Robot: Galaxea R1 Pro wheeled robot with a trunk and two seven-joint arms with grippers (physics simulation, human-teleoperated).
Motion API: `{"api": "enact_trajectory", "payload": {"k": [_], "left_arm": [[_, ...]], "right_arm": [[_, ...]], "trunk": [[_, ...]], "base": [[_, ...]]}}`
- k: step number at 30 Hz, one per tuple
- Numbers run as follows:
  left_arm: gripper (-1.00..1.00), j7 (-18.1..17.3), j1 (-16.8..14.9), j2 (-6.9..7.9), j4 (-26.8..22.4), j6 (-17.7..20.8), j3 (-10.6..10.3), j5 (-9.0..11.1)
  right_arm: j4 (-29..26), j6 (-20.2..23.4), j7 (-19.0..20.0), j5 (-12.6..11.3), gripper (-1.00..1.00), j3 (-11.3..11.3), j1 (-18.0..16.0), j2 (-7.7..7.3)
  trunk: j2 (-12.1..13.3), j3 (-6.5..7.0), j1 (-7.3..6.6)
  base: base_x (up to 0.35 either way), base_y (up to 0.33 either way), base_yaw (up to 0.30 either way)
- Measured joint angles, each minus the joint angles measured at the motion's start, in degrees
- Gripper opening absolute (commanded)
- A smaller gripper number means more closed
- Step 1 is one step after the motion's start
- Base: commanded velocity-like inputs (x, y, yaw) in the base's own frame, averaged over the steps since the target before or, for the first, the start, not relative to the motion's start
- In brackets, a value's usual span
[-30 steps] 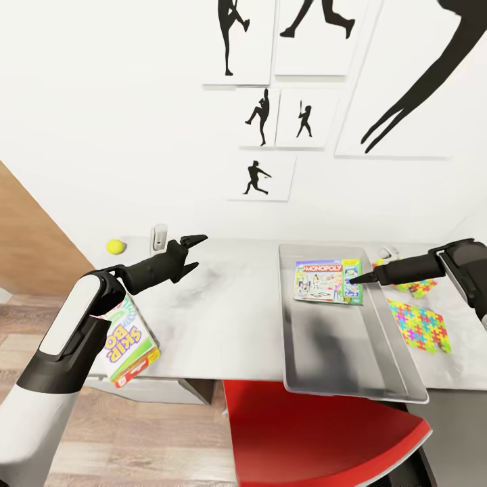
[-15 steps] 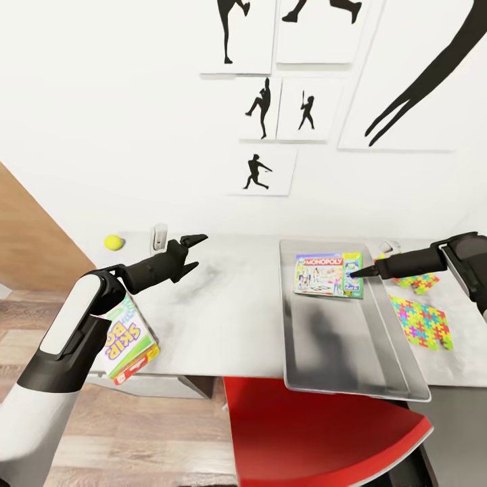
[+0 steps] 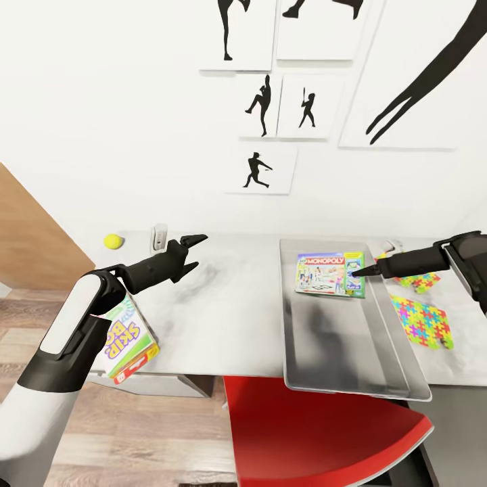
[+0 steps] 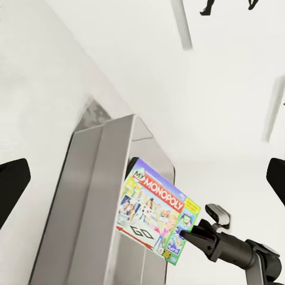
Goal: Put all the toys in the child's room - the three board games (two on the bed and one on the table), the two jigsaw puzzles on the table, and the tennis ball on the table - inside the toy box on the table in the child's room.
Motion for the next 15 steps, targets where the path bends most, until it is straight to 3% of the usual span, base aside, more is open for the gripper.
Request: {"api": "enact_trajectory", "payload": {"k": [6,15], "left_arm": [[1.00,0.00,0.00,0.00,0.01,0.00,-0.02,0.00],[1.00,0.00,0.00,0.00,0.07,0.00,-0.04,-0.01]], "right_arm": [[-0.03,0.01,0.32,-0.03,-1.00,-0.01,-0.04,-0.08],[-0.49,-0.68,4.62,0.07,-1.00,-0.07,-0.07,-0.24]], "trunk": [[0.00,-0.02,0.00],[0.00,-0.03,0.00]], "base": [[0.000,0.000,0.000],[0.000,0.000,0.000]]}}
